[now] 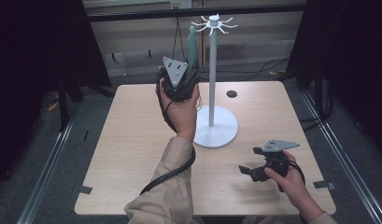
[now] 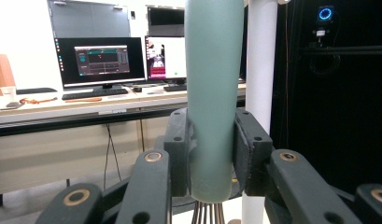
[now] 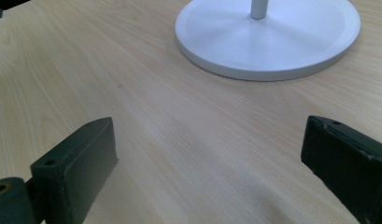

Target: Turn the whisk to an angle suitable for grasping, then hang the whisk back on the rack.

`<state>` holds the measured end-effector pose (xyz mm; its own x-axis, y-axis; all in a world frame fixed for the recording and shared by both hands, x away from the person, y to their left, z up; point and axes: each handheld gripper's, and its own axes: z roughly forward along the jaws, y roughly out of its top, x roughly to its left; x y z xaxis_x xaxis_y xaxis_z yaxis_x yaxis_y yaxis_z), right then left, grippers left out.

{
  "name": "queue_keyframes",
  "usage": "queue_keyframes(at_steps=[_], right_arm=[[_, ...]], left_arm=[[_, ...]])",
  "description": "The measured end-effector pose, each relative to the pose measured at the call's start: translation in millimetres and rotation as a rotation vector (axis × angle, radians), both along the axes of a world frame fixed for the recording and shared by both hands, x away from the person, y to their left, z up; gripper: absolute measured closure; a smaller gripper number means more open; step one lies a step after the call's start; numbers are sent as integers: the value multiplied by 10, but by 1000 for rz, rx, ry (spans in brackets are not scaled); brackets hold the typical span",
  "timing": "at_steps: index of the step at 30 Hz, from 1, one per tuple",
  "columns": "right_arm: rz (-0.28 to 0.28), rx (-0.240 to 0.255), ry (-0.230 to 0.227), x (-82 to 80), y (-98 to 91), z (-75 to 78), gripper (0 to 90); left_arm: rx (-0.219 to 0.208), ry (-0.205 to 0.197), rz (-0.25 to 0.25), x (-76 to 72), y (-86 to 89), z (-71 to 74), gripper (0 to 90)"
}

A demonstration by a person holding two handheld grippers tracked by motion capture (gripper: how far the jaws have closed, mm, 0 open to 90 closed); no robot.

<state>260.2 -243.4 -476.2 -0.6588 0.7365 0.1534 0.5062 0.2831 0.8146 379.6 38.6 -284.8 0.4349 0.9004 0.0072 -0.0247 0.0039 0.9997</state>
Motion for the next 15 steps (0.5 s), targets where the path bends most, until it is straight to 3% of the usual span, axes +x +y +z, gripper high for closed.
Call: queue_keyframes(at_steps=[4,7,9,15], right_arm=[[6,-2,-2,-2,11,-2,32],[5,-3,-3,-3,8,-6,32],[3,-3,-4,-5,6,1,31],[7,-4,-6,-6,2,-7,33]], left_arm=[[21,-1,9,7,-2,3,701],[9,2,15,10,-6,-11,701],[33,4,16,13,2,-14,701],[22,4,24,18,-11,-3,701]])
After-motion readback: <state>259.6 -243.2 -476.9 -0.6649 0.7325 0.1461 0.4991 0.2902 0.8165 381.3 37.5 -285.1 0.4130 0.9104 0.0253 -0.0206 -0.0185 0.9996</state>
